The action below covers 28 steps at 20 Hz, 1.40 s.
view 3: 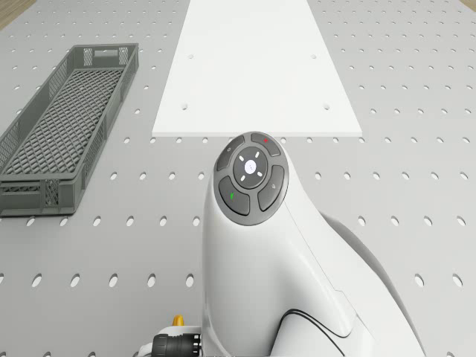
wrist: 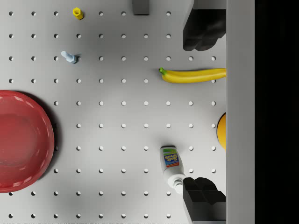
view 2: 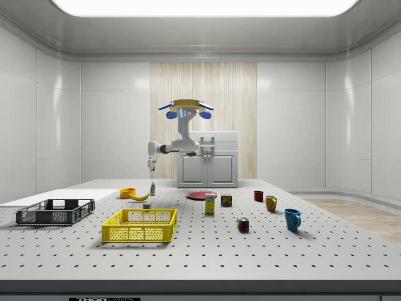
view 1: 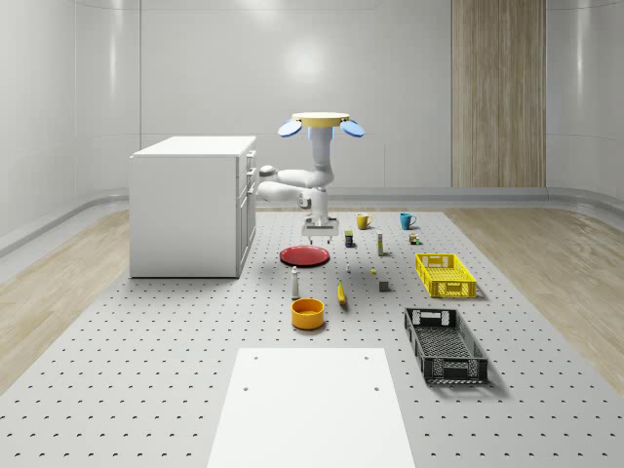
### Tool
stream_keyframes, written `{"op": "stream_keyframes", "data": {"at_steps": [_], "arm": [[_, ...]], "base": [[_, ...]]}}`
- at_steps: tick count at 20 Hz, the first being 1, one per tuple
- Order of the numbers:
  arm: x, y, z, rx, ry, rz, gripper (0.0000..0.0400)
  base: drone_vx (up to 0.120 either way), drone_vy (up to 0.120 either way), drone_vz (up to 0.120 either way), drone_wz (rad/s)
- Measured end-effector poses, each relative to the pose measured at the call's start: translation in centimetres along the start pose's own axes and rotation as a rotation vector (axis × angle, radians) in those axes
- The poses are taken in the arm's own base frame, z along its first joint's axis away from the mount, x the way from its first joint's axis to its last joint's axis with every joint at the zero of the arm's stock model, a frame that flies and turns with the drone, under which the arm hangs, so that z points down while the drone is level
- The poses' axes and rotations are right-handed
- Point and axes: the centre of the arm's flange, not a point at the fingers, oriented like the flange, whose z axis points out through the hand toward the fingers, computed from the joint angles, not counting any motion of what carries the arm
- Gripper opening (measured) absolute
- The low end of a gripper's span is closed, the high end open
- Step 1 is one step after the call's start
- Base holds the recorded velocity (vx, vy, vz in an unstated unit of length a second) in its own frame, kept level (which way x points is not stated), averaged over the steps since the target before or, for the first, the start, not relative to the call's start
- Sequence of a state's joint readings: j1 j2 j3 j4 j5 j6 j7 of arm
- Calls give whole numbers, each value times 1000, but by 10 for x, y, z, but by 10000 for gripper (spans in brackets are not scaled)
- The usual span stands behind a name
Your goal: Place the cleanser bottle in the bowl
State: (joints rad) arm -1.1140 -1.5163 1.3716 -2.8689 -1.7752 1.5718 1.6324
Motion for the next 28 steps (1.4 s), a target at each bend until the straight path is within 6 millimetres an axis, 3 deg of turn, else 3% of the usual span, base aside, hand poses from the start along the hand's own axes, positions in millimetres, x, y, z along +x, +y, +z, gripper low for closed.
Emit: {"op": "stream_keyframes", "data": {"at_steps": [15,28], "arm": [[54,54,1,0,0,0,400],[76,76,39,1,0,0,400]], "base": [[0,0,0,0],[0,0,0,0]]}}
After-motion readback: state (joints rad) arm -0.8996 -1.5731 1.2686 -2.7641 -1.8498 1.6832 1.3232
